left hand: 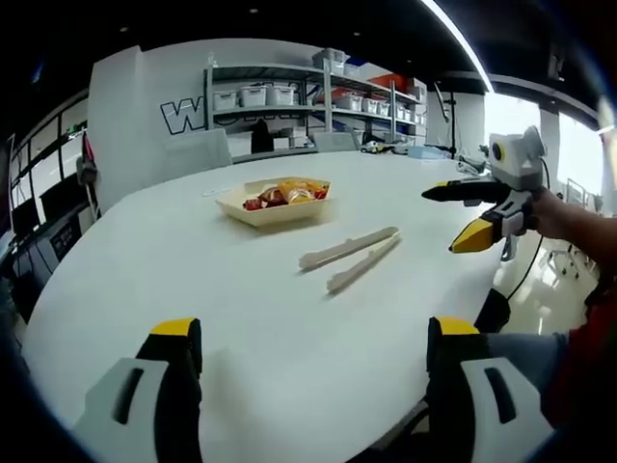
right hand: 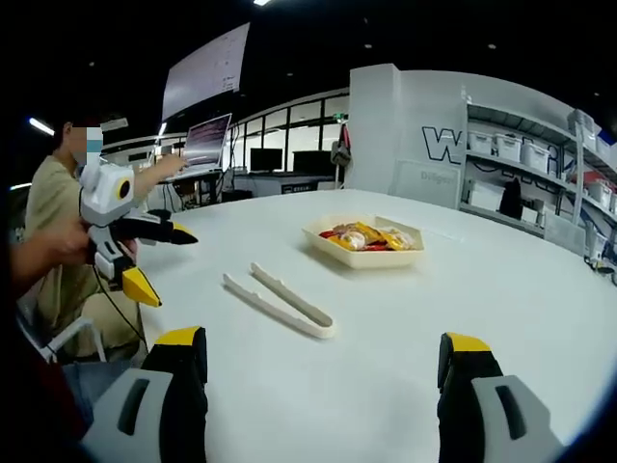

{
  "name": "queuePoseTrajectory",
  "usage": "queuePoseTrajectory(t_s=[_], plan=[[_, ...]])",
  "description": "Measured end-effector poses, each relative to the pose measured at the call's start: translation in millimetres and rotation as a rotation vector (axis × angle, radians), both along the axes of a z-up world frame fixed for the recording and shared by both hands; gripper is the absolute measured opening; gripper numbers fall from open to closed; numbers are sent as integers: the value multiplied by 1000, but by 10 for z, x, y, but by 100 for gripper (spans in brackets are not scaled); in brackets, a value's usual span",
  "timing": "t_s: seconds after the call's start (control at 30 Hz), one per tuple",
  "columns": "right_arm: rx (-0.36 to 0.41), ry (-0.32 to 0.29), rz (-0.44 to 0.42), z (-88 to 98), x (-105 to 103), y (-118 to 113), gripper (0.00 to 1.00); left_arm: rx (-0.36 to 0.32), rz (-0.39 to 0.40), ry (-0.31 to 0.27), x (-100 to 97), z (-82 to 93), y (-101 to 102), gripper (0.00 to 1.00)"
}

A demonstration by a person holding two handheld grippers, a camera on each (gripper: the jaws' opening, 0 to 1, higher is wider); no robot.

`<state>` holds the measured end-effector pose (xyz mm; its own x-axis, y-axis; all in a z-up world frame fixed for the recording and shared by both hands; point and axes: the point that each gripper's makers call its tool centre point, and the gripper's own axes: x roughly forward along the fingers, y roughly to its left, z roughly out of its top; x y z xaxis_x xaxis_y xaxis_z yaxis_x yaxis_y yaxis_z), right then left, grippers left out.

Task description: Place the target food into the container with the food tongs after gripping and lifting it, then release it inside without dropping or visibly crushing the food.

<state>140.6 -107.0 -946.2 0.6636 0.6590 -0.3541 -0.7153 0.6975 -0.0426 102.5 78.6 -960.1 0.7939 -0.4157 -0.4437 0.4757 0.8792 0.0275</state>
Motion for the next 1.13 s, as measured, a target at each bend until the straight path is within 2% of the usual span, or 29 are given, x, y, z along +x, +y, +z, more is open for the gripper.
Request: queuePoseTrajectory(t_s=[0.4, 1.13], plan=[[7, 6, -4, -4, 15, -8, 99, 10, -15, 14, 6, -53, -16, 94], [23, 23, -21, -11, 34, -16, 99, -14, -22, 13, 37, -52, -18, 94]])
